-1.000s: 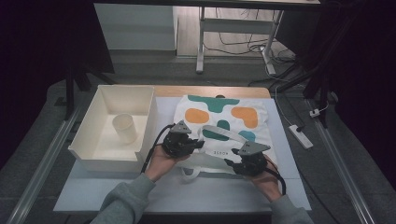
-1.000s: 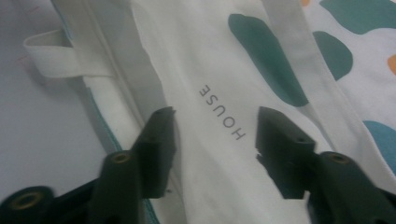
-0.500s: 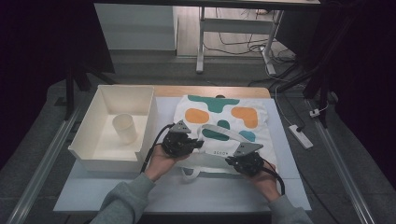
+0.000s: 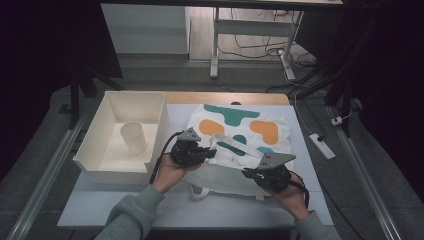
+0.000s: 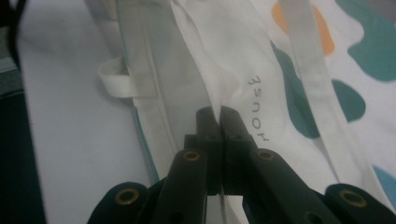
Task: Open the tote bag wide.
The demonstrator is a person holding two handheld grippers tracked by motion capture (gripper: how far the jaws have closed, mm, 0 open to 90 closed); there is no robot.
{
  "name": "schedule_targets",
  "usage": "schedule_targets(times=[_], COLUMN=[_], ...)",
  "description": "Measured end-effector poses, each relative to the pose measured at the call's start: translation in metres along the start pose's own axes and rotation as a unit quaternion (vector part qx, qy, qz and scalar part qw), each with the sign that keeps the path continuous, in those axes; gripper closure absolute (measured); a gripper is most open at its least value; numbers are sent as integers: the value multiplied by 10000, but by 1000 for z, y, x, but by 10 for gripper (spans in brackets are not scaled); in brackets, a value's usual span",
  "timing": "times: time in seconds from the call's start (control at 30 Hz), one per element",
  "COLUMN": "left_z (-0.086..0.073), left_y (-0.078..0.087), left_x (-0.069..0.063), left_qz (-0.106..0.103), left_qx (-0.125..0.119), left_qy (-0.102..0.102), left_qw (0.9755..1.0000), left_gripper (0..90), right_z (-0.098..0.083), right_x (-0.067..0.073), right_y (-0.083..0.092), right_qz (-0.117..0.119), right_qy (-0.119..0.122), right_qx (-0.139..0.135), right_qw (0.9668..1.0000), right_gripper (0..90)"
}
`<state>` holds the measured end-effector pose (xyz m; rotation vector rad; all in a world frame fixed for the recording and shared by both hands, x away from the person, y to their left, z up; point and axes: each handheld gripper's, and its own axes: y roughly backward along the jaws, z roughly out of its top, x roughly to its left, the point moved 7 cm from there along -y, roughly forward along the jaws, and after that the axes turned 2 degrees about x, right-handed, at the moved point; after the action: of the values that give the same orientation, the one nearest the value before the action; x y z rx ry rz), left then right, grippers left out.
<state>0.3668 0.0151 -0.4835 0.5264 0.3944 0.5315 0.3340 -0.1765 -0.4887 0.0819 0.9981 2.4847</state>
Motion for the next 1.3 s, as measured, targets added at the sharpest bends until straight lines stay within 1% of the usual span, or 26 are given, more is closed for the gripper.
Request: schedule_targets(times=[0.1, 0.17, 0.27, 0.4, 0.47, 0.5, 0.63, 0.7, 0.83, 0.93, 1.0, 1.07, 1.1, 1.13, 1.17, 1.2, 1.23, 1.27, 1.3], left_z=[-1, -2, -2, -5, -7, -7, -11, -12, -13, -13, -11, -9, -8, -7, -5, -1, -1, 1, 2], left_y=[-1, -2, -4, -8, -11, -12, -17, -20, -22, -22, -19, -15, -12, -9, -6, 2, 2, 6, 11], left_x=[-1, -2, -4, -3, -2, -1, 0, -1, -1, -1, 0, 0, 0, 0, 0, -3, -3, -4, -6], left_qz=[-40, -60, -70, -42, -60, -73, -145, -168, -151, -91, -42, 26, 64, 103, 105, 59, 59, 56, 44], left_qx=[50, 91, 122, 229, 274, 294, 410, 469, 486, 483, 435, 363, 319, 268, 227, 147, 147, 102, 73], left_qy=[-24, -38, -54, -67, -39, -25, 9, 16, 8, -4, -4, -35, -43, -48, -51, -80, -80, -124, -167], left_qw=[10000, 9999, 9999, 9997, 9996, 9995, 9991, 9988, 9987, 9988, 9990, 9993, 9995, 9996, 9997, 9998, 9998, 9999, 9998], left_gripper=[841, 840, 840, 838, 837, 833, 818, 819, 815, 789, 770, 712, 666, 666, 599, 577, 556, 530, 530], right_z=[8, 11, 9, 5, 5, 4, 2, 2, 0, 0, 2, 1, 1, 1, 0, 0, 0, 0, 0], right_x=[4, 3, -3, -9, -10, -13, -19, -22, -26, -33, -37, -41, -43, -43, -47, -48, -49, -50, -50], right_y=[9, 13, 14, 9, 8, 7, 7, 6, 4, -2, -5, -8, -8, -8, -9, -9, -9, -9, -9], right_qz=[126, 65, 50, 71, 63, -7, -148, -174, -223, -307, -297, -282, -253, -253, -225, -225, -244, -247, -247], right_qy=[51, 68, -95, -264, -279, -277, -350, -398, -461, -494, -527, -581, -617, -617, -704, -731, -744, -763, -763], right_qx=[-176, -249, -323, -383, -398, -397, -473, -489, -494, -510, -531, -530, -536, -536, -567, -571, -587, -590, -590], right_qw=[9998, 9996, 9994, 9989, 9988, 9988, 9982, 9979, 9975, 9970, 9968, 9965, 9963, 9963, 9956, 9954, 9952, 9950, 9950], right_gripper=[876, 876, 876, 875, 875, 875, 874, 874, 873, 873, 873, 873, 873, 873, 873, 873, 873, 872, 872])
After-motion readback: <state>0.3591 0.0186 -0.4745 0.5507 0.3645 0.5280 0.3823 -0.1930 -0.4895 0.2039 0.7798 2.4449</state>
